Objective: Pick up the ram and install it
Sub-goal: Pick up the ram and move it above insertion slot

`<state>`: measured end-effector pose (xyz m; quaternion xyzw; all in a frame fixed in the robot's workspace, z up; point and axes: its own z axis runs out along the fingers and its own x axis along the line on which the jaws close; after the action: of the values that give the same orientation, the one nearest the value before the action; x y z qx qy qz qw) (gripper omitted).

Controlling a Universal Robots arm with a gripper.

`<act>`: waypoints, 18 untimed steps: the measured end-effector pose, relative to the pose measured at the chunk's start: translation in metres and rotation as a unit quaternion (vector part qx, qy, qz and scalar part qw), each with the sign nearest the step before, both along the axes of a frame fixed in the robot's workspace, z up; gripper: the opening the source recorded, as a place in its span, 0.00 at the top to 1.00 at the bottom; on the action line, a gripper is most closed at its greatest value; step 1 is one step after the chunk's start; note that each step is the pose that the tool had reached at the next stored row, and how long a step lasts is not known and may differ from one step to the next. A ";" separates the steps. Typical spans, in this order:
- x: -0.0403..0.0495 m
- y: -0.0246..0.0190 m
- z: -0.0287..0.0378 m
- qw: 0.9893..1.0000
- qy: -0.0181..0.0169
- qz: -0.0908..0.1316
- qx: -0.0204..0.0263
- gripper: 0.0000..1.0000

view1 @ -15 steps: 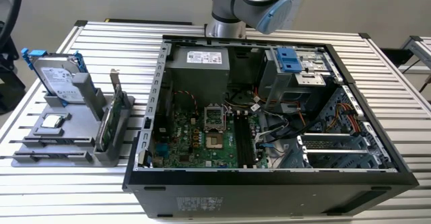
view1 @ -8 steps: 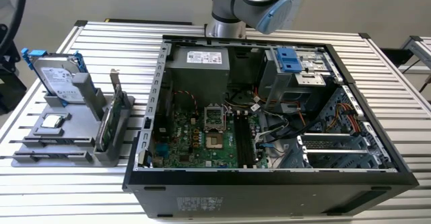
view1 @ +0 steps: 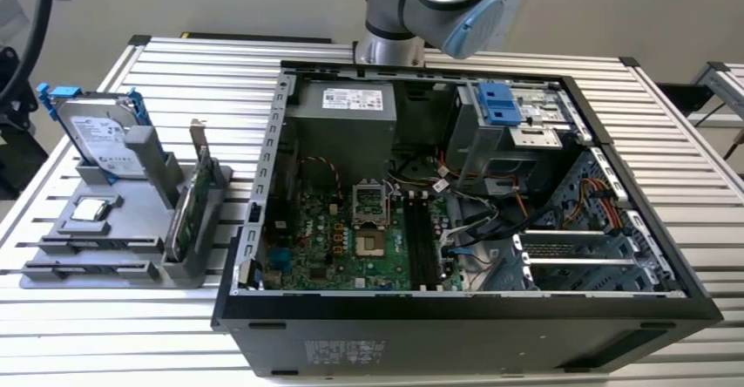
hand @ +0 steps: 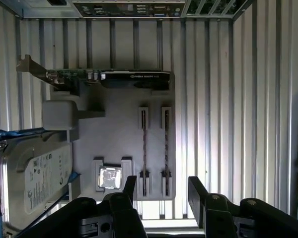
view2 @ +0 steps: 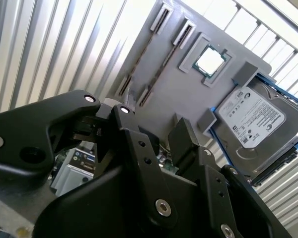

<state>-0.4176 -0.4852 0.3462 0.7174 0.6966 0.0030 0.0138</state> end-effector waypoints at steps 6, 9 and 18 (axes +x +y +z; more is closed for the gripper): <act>0.0000 0.0000 -0.0038 1.000 0.001 0.000 0.000 0.00; 0.0000 0.0000 -0.0057 1.000 0.001 0.000 0.000 0.00; 0.0000 0.0000 -0.0115 1.000 0.003 0.000 0.000 0.00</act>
<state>-0.4176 -0.4852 0.3347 0.7173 0.6967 0.0008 0.0116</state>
